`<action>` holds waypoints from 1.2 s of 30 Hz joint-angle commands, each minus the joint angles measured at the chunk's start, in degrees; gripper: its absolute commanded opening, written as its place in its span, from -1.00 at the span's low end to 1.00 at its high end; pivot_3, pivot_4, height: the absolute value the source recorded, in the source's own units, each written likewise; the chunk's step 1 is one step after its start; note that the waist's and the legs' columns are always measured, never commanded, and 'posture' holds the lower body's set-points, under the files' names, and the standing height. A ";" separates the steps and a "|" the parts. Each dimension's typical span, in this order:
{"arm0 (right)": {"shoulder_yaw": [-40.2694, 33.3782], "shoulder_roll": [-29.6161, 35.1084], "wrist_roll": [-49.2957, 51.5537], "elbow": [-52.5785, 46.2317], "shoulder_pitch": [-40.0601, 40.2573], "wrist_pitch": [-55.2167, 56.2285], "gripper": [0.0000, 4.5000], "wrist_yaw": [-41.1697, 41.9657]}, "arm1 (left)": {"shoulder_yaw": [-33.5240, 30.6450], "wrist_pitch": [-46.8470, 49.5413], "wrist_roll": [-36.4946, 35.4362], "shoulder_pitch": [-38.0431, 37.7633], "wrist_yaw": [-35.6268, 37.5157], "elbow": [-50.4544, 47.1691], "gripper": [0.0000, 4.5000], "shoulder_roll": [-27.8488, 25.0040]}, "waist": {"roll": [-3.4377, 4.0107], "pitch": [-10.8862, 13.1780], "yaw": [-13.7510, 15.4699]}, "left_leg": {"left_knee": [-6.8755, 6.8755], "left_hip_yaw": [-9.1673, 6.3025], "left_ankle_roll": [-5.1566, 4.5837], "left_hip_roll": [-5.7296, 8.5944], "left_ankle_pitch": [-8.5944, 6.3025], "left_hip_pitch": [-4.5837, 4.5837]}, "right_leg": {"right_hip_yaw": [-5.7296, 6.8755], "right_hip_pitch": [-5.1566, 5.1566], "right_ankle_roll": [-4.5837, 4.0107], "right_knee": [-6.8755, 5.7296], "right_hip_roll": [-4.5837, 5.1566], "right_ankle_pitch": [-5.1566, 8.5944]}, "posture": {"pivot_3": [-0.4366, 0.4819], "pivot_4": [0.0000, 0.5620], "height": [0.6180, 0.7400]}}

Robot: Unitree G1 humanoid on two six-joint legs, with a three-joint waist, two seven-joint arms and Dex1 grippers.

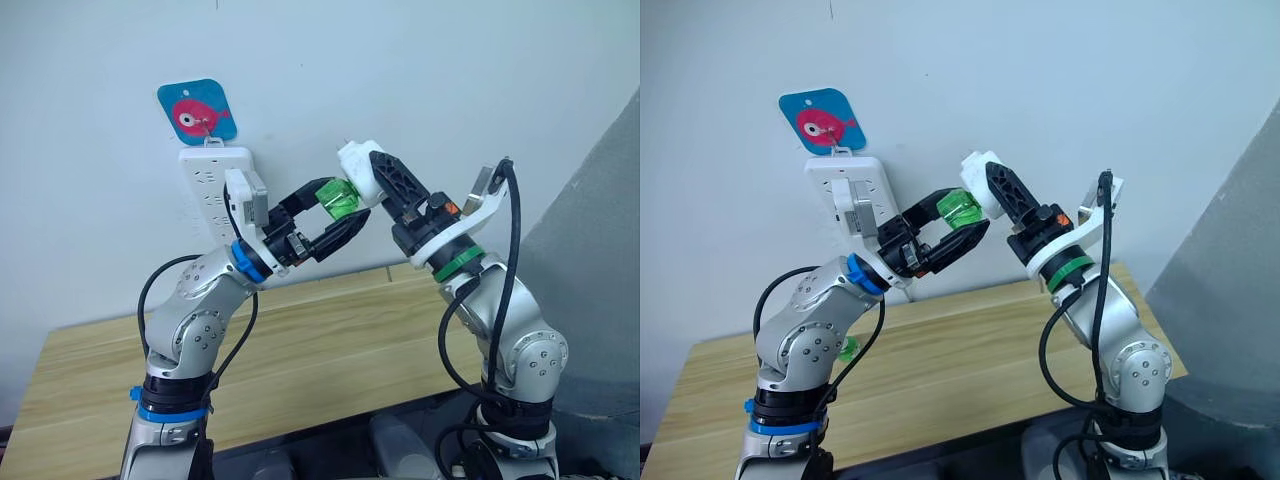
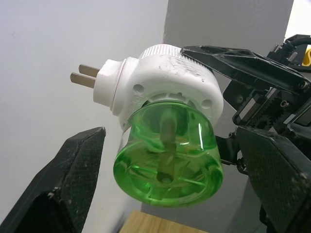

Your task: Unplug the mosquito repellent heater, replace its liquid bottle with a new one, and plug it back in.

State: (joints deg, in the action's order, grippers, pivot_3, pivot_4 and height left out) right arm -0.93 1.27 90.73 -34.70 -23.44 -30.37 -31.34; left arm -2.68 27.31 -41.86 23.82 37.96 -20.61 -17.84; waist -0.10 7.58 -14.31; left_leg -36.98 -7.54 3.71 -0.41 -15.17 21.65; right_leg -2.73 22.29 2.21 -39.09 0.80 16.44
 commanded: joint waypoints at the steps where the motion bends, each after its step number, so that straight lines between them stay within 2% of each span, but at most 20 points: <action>1: 0.11 0.15 1.49 -1.33 -0.20 1.57 0.30 0.68 | -0.33 -1.27 0.19 1.34 -0.18 -1.76 1.00 -0.07 | 0.00 0.00 0.00 | 0.00 0.00 0.00 0.00 0.00 0.00 | 0.00 0.00 0.00 0.00 0.00 0.00 | -0.67 -0.79 0.89; 29: 1.26 0.53 1.73 -0.82 -0.50 3.28 0.30 1.09 | 0.42 -2.67 2.45 1.53 1.82 -1.87 1.00 -0.81 | 0.00 -0.05 0.02 | -0.01 0.00 0.00 0.00 0.00 0.00 | 0.00 0.00 0.00 -0.02 0.00 0.00 | -0.65 -0.81 0.89; 32: 1.44 0.49 1.71 -0.86 -0.47 3.27 0.30 1.08 | 0.50 -2.42 2.15 1.29 2.06 -2.36 0.76 -0.77 | 0.01 -0.09 0.02 | -0.01 0.00 0.00 0.00 0.00 0.00 | 0.00 0.00 0.00 -0.02 0.00 -0.01 | -0.64 -0.81 0.89; 36: 1.65 0.50 1.73 -0.90 -0.46 3.27 0.30 1.05 | 0.56 -3.02 2.77 1.66 1.91 -2.21 0.19 -0.60 | 0.04 -0.13 0.02 | -0.01 0.00 0.00 0.00 0.00 0.00 | 0.00 0.00 0.00 -0.02 0.00 -0.01 | -0.64 -0.81 0.89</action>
State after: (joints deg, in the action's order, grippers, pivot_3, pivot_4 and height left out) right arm 0.57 1.92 91.46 -33.95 -23.08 -27.97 -31.06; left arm -2.55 25.69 -38.96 24.32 39.41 -20.76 -18.38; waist -0.06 7.44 -14.29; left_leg -36.99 -7.54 3.71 -0.41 -15.17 21.65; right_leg -2.73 22.29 2.21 -39.11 0.79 16.44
